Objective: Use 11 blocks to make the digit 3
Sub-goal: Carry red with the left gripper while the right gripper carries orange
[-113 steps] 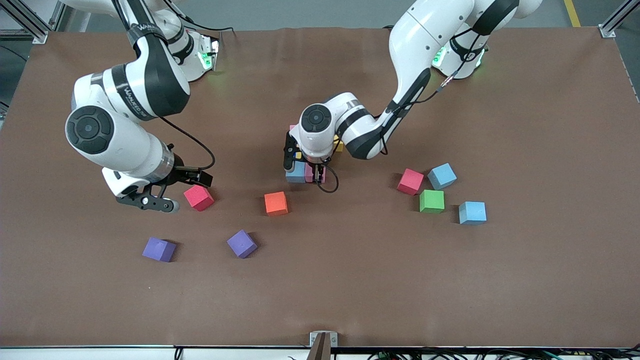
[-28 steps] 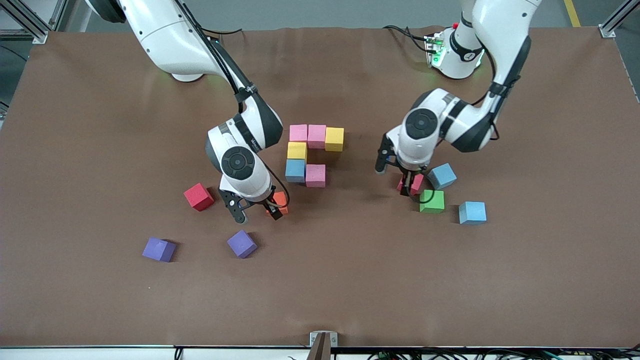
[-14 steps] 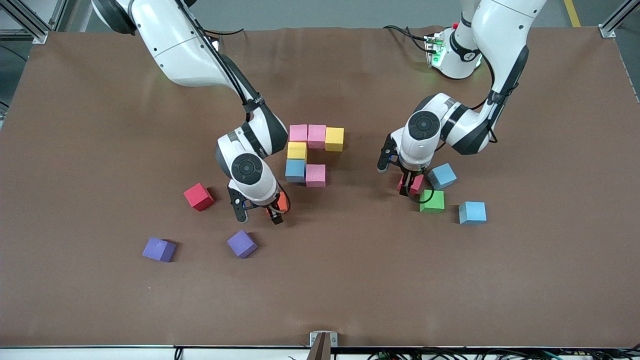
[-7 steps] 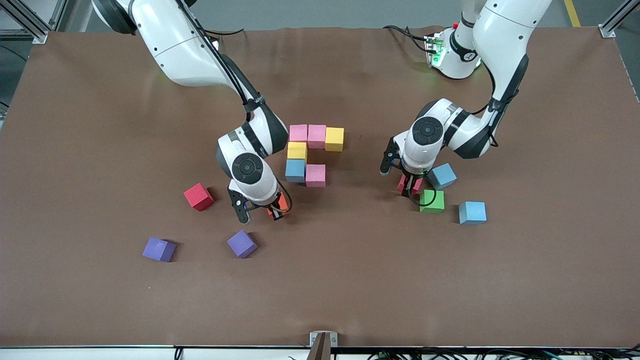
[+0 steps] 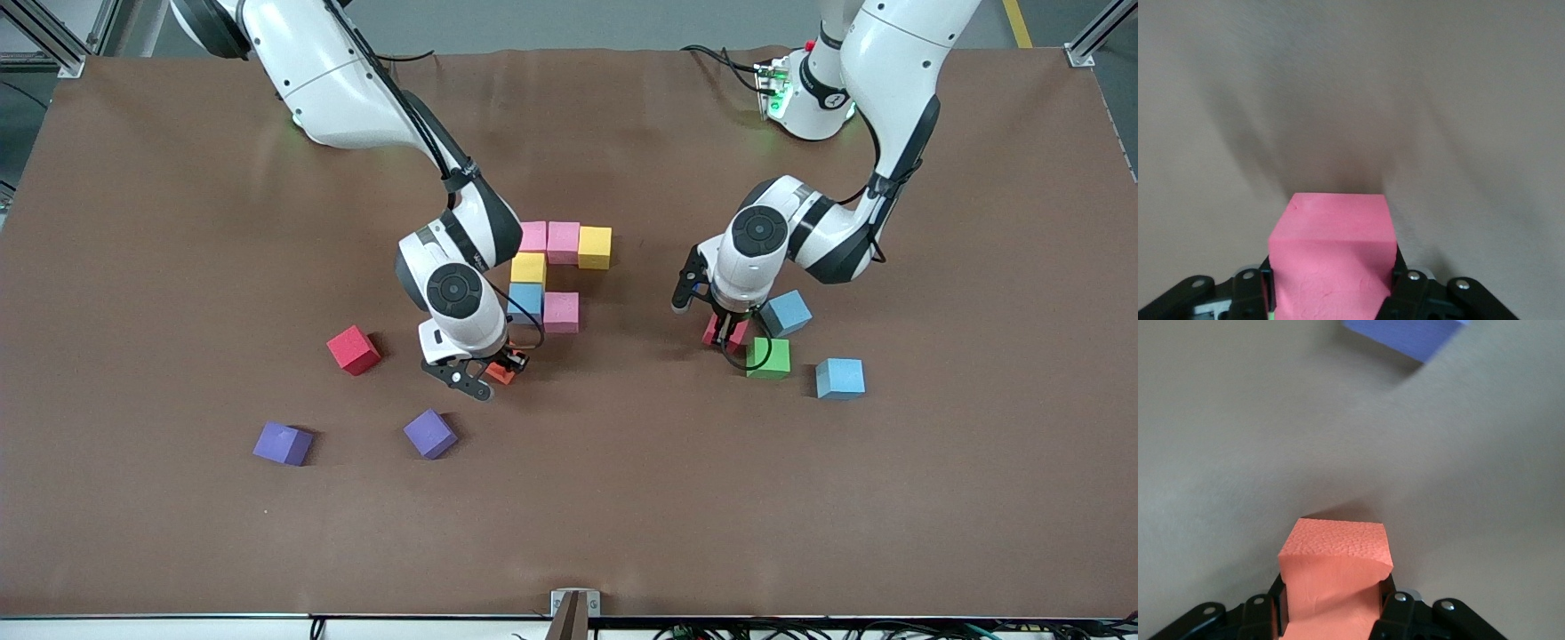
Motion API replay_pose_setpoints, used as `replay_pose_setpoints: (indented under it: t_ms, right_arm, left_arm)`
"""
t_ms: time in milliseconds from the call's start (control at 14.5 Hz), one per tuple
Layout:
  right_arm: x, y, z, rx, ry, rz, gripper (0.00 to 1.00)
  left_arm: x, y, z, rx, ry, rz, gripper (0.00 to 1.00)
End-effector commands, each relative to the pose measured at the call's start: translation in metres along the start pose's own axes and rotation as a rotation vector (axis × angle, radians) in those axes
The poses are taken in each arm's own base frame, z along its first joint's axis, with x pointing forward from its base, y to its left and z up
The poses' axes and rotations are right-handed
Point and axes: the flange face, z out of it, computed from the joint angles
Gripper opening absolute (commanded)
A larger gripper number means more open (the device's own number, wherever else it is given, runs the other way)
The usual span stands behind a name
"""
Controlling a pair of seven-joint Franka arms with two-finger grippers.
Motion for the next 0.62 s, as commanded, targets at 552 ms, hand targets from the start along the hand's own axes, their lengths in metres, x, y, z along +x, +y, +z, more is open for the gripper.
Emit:
replay_pose_setpoints:
  t_ms: [552]
  right_arm:
    - [-0.017,-0.018,-0.01,-0.006,0.033,-0.415,0.03]
  left_arm:
    - [0.076,-0.034,-0.003,0.032,0.1,-0.25,0.24]
